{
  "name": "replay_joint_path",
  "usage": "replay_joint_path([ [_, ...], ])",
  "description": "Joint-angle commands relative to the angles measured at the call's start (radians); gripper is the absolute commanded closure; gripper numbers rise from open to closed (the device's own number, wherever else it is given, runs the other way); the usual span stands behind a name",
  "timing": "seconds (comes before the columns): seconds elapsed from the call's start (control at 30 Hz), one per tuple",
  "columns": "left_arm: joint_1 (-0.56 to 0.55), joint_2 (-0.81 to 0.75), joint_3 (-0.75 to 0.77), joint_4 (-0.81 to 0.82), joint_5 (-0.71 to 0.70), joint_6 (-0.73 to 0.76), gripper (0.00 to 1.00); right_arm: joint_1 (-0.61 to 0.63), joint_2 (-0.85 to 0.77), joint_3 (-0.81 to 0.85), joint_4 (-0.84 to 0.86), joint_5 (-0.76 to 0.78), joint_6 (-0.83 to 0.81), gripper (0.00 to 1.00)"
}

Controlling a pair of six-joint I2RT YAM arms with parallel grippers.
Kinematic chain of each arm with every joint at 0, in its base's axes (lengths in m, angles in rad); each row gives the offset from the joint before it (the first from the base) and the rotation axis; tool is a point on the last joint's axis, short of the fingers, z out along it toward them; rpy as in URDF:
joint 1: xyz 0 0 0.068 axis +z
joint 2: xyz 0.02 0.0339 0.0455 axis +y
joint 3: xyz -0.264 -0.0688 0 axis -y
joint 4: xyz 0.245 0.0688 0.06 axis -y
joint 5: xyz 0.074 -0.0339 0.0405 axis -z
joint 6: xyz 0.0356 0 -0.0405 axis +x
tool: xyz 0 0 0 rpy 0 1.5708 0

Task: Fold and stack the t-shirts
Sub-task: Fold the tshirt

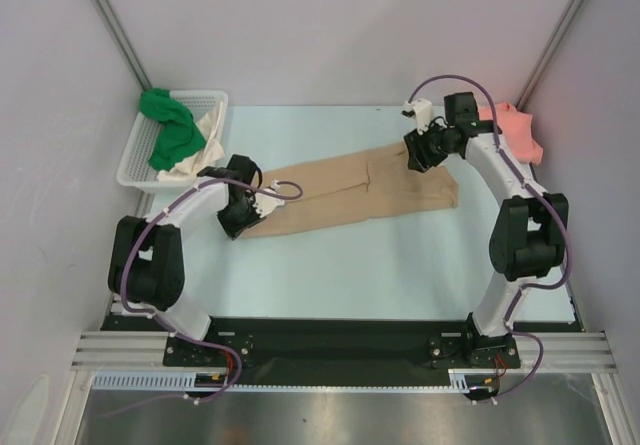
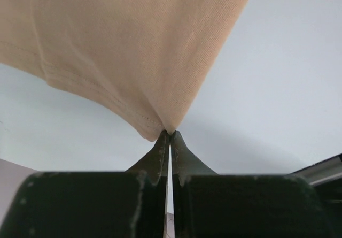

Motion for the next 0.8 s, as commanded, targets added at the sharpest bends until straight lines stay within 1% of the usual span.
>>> replay_joint_path([
  [0.0, -0.008, -0.072, -0.025, -0.071, 0.026, -0.041, 1.00, 0.030, 0.063, 0.079, 0.010, 0.088, -0.012, 0.48],
  [0.03, -0.011, -0.078, -0.028, -0.085, 0.053, -0.047, 0.99, 0.028, 0.097, 0.094, 0.010, 0.107, -0.019, 0.48],
  [0.13, -0.017, -0.100, -0.041, -0.111, 0.069, -0.064, 1.00, 0.027, 0.151, 0.152, 0.019, 0.144, -0.023, 0.48],
  [0.27, -0.032, -0.106, -0.066, -0.137, 0.087, -0.099, 1.00, -0.004, 0.241, 0.243, 0.019, 0.131, 0.026, 0.48],
  [0.37, -0.054, -0.100, -0.092, -0.135, 0.064, -0.135, 1.00, -0.027, 0.304, 0.310, 0.033, 0.127, 0.068, 0.48],
  [0.4, -0.060, -0.100, -0.095, -0.134, 0.063, -0.141, 1.00, -0.033, 0.350, 0.332, 0.033, 0.120, 0.074, 0.48],
  [0.47, -0.081, -0.100, -0.092, -0.144, 0.064, -0.156, 1.00, -0.042, 0.425, 0.399, 0.035, 0.120, 0.099, 0.48],
  [0.53, -0.100, -0.095, -0.071, -0.161, 0.067, -0.170, 1.00, -0.042, 0.462, 0.451, 0.033, 0.147, 0.112, 0.46],
  [0.63, -0.117, -0.101, -0.051, -0.172, 0.104, -0.167, 1.00, -0.032, 0.511, 0.481, 0.081, 0.169, 0.103, 0.44],
  [0.77, -0.146, -0.083, -0.040, -0.171, 0.082, -0.165, 0.99, -0.044, 0.591, 0.542, 0.104, 0.192, 0.135, 0.44],
])
